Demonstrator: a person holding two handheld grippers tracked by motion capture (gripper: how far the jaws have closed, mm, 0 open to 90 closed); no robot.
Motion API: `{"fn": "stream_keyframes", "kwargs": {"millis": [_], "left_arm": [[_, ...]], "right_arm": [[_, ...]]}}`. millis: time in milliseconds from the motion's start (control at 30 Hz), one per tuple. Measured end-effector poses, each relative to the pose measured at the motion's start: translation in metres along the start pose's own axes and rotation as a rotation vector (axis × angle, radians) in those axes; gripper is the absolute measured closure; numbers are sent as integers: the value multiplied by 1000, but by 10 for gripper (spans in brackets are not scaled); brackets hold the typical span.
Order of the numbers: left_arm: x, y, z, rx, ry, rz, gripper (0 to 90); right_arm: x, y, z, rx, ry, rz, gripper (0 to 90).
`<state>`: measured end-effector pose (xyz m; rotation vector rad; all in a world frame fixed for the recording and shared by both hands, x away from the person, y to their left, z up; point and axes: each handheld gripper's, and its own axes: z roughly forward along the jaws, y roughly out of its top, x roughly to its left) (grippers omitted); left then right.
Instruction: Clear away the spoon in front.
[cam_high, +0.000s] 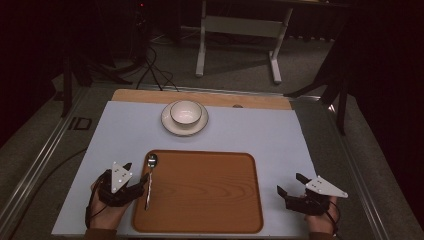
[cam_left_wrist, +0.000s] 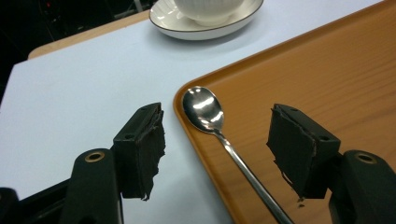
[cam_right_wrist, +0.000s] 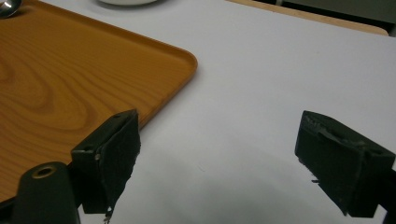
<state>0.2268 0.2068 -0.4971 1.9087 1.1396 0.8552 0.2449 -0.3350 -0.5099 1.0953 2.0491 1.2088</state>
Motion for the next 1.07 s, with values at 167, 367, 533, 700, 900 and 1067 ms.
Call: {"fn": "stream_keyframes", "kwargs": {"millis": [167, 367, 533, 700, 900, 1067], "left_arm": [[9, -2, 4, 0, 11, -7, 340], [23, -3, 8, -10, 42, -26, 340], [42, -7, 12, 0, 70, -72, 340], [54, -10, 15, 4, 82, -110, 338], [62, -13, 19, 19, 80, -134, 334], [66, -15, 22, 27, 77, -147, 330]], "right_arm": [[-1, 0, -1, -6, -3, 3, 140], [-1, 0, -1, -9, -6, 4, 140], [-4, -2, -1, -10, -10, 11, 140], [-7, -4, -1, -15, -18, 20, 140], [-12, -7, 1, -6, -26, 34, 140], [-15, -8, 1, -2, -32, 40, 140]]}}
